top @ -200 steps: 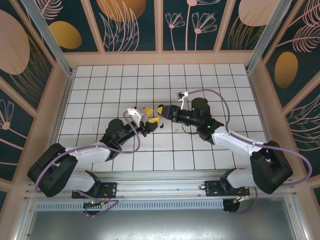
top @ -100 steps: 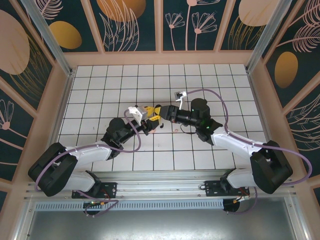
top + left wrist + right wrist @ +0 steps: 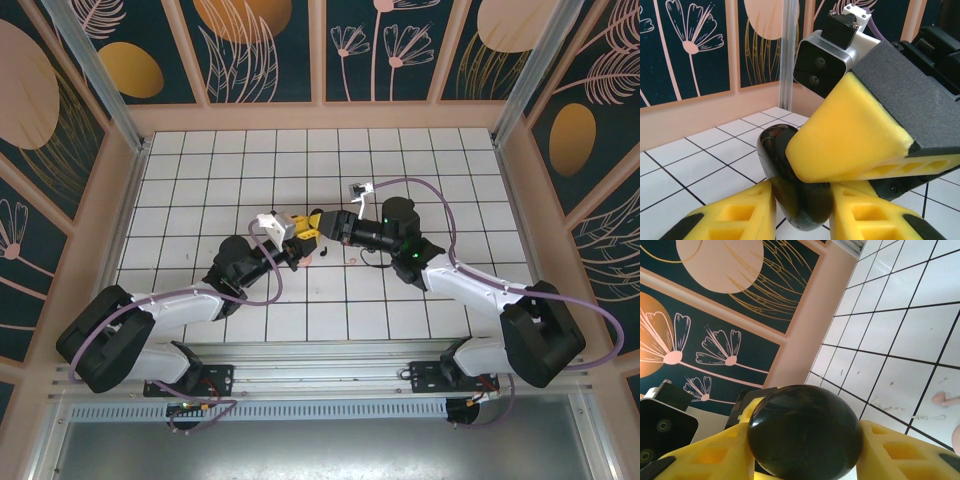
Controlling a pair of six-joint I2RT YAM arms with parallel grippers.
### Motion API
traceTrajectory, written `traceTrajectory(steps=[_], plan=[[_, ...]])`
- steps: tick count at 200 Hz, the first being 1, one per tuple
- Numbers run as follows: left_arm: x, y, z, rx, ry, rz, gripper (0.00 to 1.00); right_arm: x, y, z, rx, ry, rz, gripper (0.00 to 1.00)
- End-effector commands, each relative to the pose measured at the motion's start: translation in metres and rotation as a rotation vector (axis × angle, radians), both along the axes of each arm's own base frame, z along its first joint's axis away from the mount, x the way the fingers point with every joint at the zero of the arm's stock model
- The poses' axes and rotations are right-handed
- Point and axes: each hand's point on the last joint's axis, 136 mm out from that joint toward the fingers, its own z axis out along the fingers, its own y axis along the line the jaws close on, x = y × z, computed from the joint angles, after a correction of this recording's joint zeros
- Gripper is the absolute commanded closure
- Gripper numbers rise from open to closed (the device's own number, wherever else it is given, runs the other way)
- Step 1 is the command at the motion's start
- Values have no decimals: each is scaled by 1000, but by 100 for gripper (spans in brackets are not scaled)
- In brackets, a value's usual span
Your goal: Insert wireless bluetooth earbuds into charging case
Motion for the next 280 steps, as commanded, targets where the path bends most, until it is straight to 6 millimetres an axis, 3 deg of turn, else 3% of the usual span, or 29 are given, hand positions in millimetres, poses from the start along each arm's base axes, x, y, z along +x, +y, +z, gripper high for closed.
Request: traceTrajectory(steps=[1,53,104,141,199,280], plan=[[-1,-2,18,-20,-43,-12,72,-11,-3,15,6,-83,13,46],[-6,-7,16,-11,-48,-51,75,-10,-27,27,-33,-198,-45,30],[-9,-10,17,-7,-46,-93,76,-9,-52,43,-73,-341,-72,28],[-6,-1,21,-26,-31,-127,76,-11,-67,55,-87,-463,-62,30],[-12,9,28,-10,-26,-229,76,-23,-73,66,-173,-713,15,36],[-36,-3,44,22,-82,-423,77,-35,-66,74,-315,-969,223,39]])
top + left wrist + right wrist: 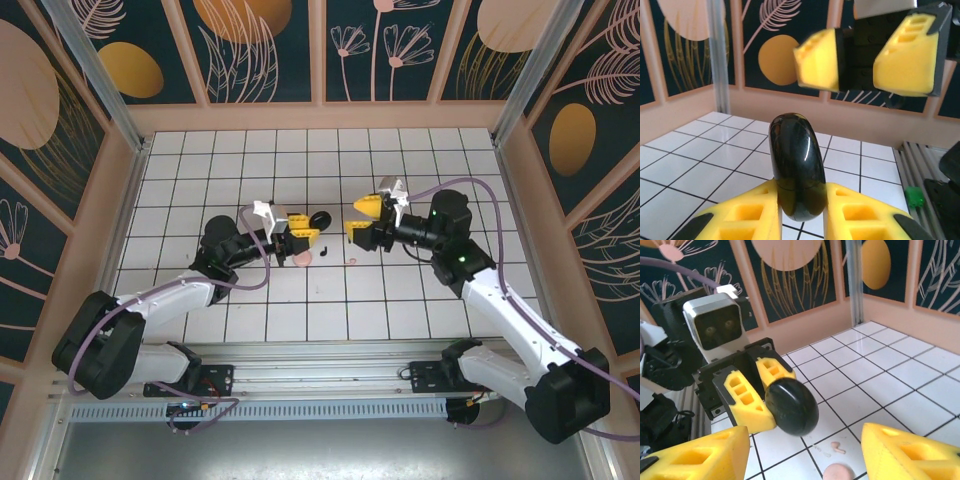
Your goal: Insert wireless bluetooth earbuds into charging case
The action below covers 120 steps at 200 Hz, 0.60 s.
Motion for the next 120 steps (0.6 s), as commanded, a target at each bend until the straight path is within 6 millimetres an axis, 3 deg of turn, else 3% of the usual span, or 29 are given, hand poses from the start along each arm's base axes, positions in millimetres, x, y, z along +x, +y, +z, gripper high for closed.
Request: traceTrajectory(steps=[1,61,120], plan=[[-14,-3,18,-9,-66,-87,77,-8,3,8,-77,-121,90,39],[-25,0,26,-4,-109,-117,77,0,20,-2,-165,-91,235,41],[-28,-2,29,-5,-109,-146,77,-14,33,-5,-215,-195,399,47]])
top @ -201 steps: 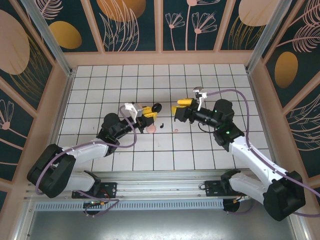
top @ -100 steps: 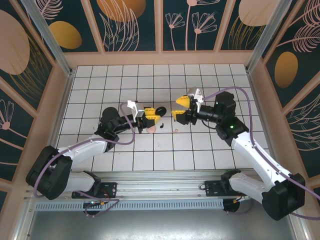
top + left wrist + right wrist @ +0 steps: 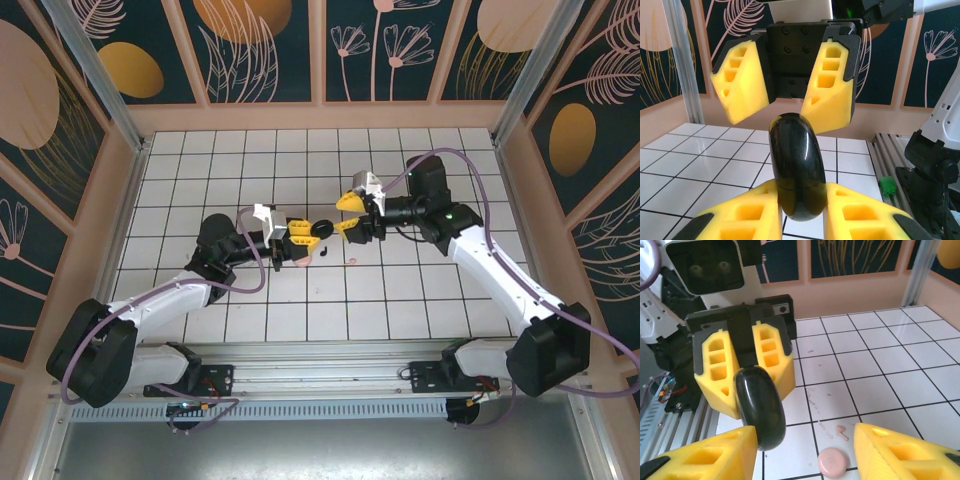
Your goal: Insert wireless bluetooth earbuds into charging case
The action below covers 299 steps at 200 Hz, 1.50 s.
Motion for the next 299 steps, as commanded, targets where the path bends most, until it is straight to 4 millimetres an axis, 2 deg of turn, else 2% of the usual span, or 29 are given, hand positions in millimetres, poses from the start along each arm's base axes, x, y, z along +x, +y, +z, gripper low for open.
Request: traceTrajectory(steps=[1,68,92,127,139,156,168,176,242,271,299], plan=[[-5,0,19,-20,-60,-32,77,-17,6,10,0,-85,117,48],[-6,0,21,-20,-64,-44,78,-27,23,5,-51,-67,211,53],[-6,-1,21,-18,-64,-44,79,-27,23,5,-57,-67,214,61],[-3,-1,18,-6,-56,-35,78,-30,21,7,-56,-77,215,81],[-2,-2,18,-3,-54,-30,76,-31,20,7,-57,-81,214,85],[1,-2,17,2,-51,-21,68,-33,19,8,-52,-90,211,86],[1,-3,16,6,-46,-20,56,-33,18,9,-46,-99,199,86],[2,-3,16,8,-41,-19,54,-33,17,10,-41,-107,186,86],[1,-5,13,19,-36,-41,52,-36,19,17,11,-116,192,86],[0,-7,12,21,-32,-52,52,-37,22,13,11,-99,204,86],[0,-7,12,21,-33,-52,57,-35,23,10,7,-85,207,86]])
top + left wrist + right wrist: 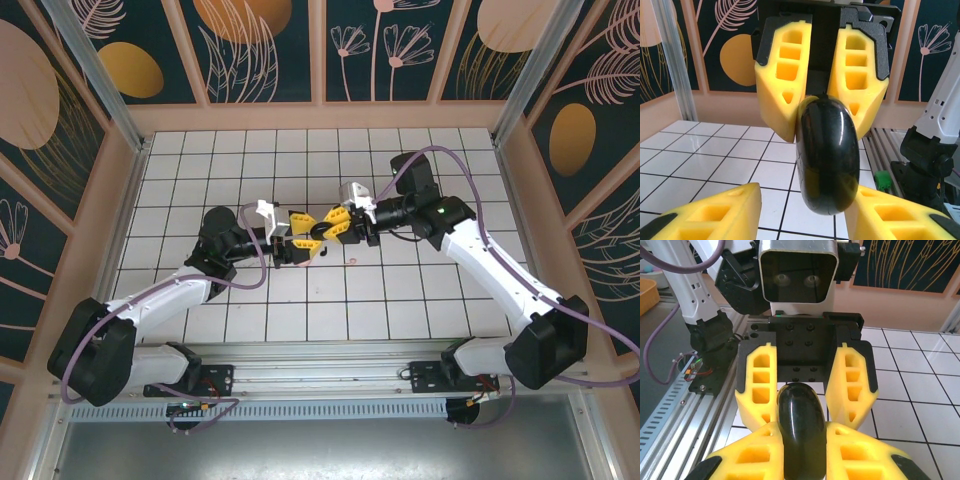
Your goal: Insert wireless bluetooth earbuds into charging case
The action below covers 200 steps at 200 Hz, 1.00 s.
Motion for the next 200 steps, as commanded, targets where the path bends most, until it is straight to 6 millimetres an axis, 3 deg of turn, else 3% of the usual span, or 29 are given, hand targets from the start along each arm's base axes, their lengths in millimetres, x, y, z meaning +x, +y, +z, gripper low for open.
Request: traceTrajectory(steps=[1,57,149,171,200], plan=[[-1,-3,10,-9,-34,-21,57,-4,4,1,19,15,32,86],[-3,-3,13,-15,-39,-25,54,-1,5,-2,12,21,28,86],[-5,-4,15,-23,-49,-26,73,3,5,-9,-13,28,2,86],[-5,-3,17,-26,-48,-22,65,4,4,-11,-20,29,-7,86],[-5,-3,18,-26,-48,-20,61,5,4,-13,-23,30,-10,86]])
